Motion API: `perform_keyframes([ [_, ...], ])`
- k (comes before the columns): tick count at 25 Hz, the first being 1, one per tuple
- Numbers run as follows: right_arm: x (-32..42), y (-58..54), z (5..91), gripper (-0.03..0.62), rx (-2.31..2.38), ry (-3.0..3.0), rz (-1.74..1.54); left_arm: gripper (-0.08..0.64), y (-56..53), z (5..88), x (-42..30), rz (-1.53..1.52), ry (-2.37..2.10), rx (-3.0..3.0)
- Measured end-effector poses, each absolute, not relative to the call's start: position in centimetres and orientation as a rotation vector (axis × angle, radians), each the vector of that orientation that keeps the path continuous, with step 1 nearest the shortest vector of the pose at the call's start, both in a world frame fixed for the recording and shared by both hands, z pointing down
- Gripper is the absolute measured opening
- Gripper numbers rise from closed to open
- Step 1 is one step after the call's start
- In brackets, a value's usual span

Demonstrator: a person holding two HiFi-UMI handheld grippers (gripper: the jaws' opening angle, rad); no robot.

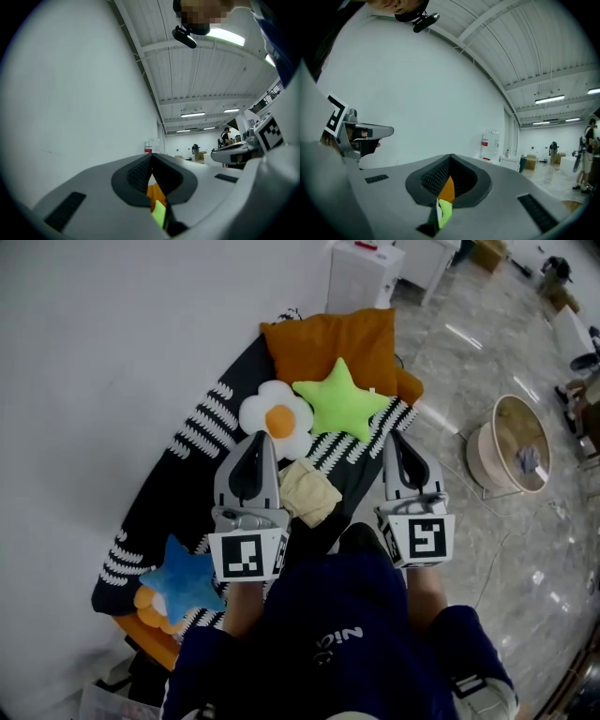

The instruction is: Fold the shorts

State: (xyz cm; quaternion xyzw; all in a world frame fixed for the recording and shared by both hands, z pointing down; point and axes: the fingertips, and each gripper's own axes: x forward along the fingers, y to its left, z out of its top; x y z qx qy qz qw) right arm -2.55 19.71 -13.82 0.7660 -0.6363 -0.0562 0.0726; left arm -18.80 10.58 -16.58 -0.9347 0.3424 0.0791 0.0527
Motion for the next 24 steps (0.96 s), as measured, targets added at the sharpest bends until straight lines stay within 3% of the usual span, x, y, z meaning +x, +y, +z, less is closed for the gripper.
perform_keyframes([
  [24, -4.2, 19.5, -13.7, 0.008, 2.193, -1.937, -0.337, 0.002, 11.4, -15.3, -18.2, 0.223, 1.025, -2.83],
])
